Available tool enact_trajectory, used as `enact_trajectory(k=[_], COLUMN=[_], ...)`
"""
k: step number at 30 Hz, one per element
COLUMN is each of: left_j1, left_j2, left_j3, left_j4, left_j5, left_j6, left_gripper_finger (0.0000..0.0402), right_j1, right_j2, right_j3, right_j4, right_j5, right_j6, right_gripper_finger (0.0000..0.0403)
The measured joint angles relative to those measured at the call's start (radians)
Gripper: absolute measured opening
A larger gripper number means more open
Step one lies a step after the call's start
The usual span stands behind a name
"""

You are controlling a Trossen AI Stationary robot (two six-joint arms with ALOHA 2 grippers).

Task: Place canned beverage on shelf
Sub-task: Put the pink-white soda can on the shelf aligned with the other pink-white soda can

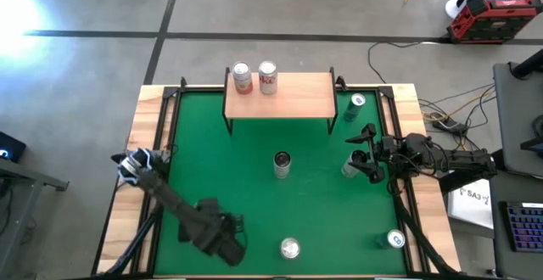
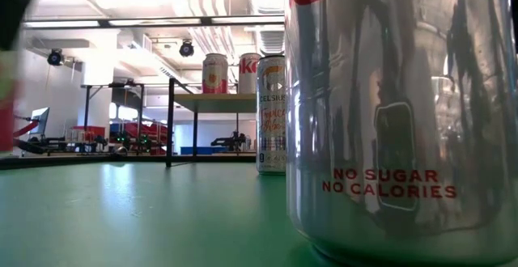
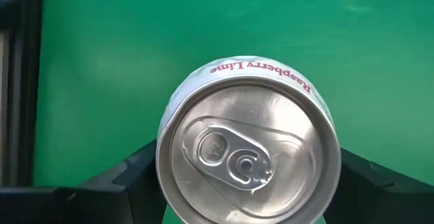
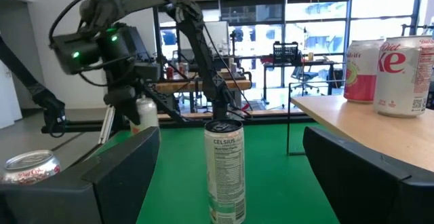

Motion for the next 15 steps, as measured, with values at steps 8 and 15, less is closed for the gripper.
enact_trajectory(k=[8,15], left_j1=[0.168,0.284], left_j2=[-0.051,-0.067], left_j3=[0.014,0.014], left_j4=[0.009,0.072], left_j5=[-0.197,-0.224], left_j6=[0.548,0.932], left_gripper_finger=[0.0272,0.0272], right_j1=[0.0,0.0], right_j2=[0.0,0.0], right_j3=[0.0,0.0], right_j4=[0.0,0.0], right_j5=[0.0,0.0], right_j6=[0.0,0.0], right_gripper_finger=[0.0357,0.0357])
